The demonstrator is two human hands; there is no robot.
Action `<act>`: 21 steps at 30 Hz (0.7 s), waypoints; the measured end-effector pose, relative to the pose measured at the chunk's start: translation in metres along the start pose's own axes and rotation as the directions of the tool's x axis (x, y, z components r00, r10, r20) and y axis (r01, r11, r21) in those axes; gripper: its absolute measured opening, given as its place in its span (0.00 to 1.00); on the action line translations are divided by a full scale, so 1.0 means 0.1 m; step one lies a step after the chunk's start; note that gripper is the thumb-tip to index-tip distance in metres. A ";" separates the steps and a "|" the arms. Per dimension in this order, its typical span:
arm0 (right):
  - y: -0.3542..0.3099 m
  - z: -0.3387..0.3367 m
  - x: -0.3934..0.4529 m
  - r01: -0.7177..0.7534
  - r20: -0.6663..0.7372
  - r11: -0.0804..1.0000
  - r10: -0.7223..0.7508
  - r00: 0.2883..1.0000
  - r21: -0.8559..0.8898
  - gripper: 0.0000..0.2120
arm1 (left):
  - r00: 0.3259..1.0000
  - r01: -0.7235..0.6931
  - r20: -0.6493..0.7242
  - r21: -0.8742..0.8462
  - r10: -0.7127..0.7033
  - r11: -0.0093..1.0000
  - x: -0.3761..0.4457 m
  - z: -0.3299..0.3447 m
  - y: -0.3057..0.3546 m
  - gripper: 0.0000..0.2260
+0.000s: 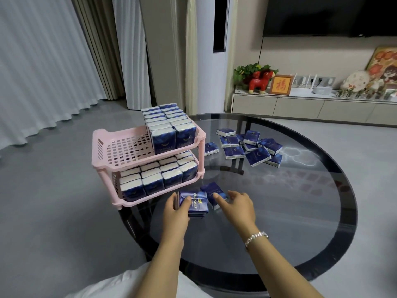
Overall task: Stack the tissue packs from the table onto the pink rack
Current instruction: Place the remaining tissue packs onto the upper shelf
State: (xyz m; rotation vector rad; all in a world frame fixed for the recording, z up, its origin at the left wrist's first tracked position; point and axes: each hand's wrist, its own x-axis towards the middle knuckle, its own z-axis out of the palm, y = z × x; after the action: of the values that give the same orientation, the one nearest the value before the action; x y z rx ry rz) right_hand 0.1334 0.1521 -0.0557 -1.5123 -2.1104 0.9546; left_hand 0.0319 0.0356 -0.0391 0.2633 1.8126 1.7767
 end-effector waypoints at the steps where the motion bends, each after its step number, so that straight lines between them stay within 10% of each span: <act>1: -0.04 0.02 0.01 0.000 -0.002 0.998 0.000 1.000 -0.067 0.29 | 1.000 0.004 -0.012 -0.009 -0.004 1.000 0.01 0.00 0.00 0.19; 8: -0.15 0.05 0.03 0.005 0.051 1.000 -0.005 0.999 0.002 0.16 | 0.999 -0.008 -0.053 -0.059 0.005 0.998 -0.03 -0.03 0.08 0.19; 14: -0.12 -0.20 -0.11 0.017 0.081 0.703 -0.105 0.991 0.711 0.13 | 0.999 -0.034 0.026 -0.023 0.034 0.999 -0.04 -0.01 0.09 0.20; 21: -0.13 -0.28 -0.20 0.154 0.201 0.784 -0.335 0.920 0.601 0.14 | 0.988 -0.040 0.153 0.011 0.037 0.999 -0.12 0.10 0.09 0.15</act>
State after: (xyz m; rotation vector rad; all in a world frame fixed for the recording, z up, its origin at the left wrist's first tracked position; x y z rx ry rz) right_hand 0.1498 0.1401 -0.0250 -0.7972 -1.8764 1.6131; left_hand 0.0443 0.0383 -0.0266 0.4308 1.7222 1.7212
